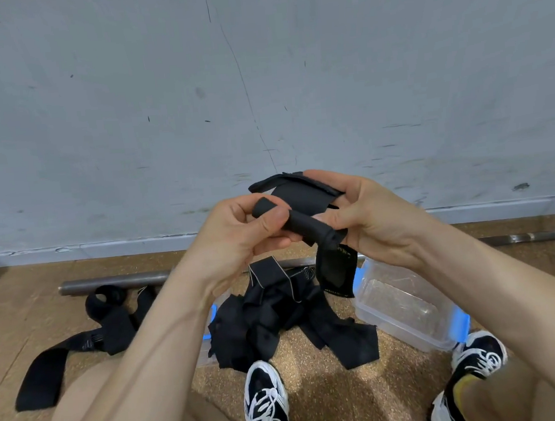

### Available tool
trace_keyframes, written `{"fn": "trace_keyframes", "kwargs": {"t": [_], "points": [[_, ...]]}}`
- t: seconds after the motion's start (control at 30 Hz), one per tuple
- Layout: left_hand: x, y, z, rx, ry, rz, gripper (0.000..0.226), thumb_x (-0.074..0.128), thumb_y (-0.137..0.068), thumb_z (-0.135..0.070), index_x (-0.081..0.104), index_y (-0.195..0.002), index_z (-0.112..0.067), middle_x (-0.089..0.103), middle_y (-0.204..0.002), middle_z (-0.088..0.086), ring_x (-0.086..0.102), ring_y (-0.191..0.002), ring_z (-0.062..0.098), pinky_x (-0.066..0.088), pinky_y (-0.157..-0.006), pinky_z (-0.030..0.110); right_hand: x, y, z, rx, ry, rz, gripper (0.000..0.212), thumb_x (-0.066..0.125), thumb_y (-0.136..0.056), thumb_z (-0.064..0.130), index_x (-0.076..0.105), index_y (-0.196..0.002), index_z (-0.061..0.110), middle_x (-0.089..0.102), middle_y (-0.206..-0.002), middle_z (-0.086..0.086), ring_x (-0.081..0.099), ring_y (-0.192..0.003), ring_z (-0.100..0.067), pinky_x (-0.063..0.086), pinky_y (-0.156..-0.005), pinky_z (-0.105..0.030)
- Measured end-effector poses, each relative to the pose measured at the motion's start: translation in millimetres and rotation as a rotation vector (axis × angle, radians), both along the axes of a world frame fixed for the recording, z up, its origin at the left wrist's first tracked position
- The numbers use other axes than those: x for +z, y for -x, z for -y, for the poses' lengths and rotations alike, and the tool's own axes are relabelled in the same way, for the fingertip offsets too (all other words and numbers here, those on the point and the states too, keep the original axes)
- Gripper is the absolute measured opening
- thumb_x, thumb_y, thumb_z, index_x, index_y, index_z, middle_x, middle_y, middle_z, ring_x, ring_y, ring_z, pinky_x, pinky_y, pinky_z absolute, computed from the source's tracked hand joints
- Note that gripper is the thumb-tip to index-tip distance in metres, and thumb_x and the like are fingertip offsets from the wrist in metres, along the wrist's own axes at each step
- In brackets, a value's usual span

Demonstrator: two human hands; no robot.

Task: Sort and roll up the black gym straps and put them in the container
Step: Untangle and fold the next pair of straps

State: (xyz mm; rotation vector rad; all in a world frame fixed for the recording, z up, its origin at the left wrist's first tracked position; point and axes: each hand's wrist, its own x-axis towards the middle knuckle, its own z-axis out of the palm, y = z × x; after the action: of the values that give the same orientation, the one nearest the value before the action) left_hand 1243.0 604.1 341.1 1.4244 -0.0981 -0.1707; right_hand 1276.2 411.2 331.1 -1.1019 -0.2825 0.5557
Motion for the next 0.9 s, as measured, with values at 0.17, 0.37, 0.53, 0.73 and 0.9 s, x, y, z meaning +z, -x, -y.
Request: {"fn": "trace_keyframes", "kwargs": {"t": [0.17,0.37,0.53,0.73,0.9], "points": [[-3,0,13,0.181,-0.084,-0.005,0.021,0.073,-0.077,-0.021,0.059,-0.081,-0.005,0.069,-0.065,0.002,0.066,-0.056,0.013,0.053,-0.052,0.019,-4,5,-9,-0.149,0.021,-0.024,0.063,0.056,-0.081,-0.024,0.054,-0.135,0.008,0.069,-0.118,-0.014,0.070,-0.095,-0.024,0.060,-0.070,-0.028],[-5,1,19,0.286,-0.195,0.045,0.020,0.072,-0.086,-0.005,0.055,-0.086,-0.017,0.062,-0.058,0.003,0.054,-0.044,0.015,0.046,-0.043,0.021,-5,13,-12,-0.207,0.026,-0.025,0.063,0.073,-0.075,-0.003,0.056,-0.135,0.008,0.070,-0.120,-0.016,0.069,-0.107,-0.032,0.061,-0.081,-0.037],[-3,3,13,0.158,-0.154,-0.011,0.011,0.074,-0.084,-0.019,0.067,-0.093,-0.015,0.066,-0.061,0.004,0.062,-0.048,0.014,0.050,-0.046,0.020,0,11,-6,-0.172,0.056,-0.045,0.059,0.068,-0.075,-0.012,0.060,-0.128,0.010,0.071,-0.118,-0.017,0.073,-0.095,-0.025,0.061,-0.072,-0.032],[4,3,-9,-0.157,0.094,-0.031,0.034,0.083,-0.060,-0.022,0.074,-0.093,-0.020,0.074,-0.078,0.016,0.073,-0.067,0.019,0.057,-0.058,0.020,9,7,4,-0.061,-0.024,-0.087,0.051,0.065,-0.070,-0.002,0.066,-0.120,0.008,0.072,-0.113,-0.014,0.068,-0.092,-0.023,0.058,-0.079,-0.031],[-1,3,-2,-0.169,0.104,0.013,0.042,0.089,-0.057,-0.046,0.068,-0.086,-0.024,0.073,-0.077,0.014,0.071,-0.065,0.018,0.057,-0.060,0.022,8,14,-1,-0.010,-0.116,-0.200,0.058,0.058,-0.074,-0.009,0.059,-0.131,0.004,0.071,-0.110,-0.020,0.073,-0.082,-0.031,0.061,-0.060,-0.030]]}}
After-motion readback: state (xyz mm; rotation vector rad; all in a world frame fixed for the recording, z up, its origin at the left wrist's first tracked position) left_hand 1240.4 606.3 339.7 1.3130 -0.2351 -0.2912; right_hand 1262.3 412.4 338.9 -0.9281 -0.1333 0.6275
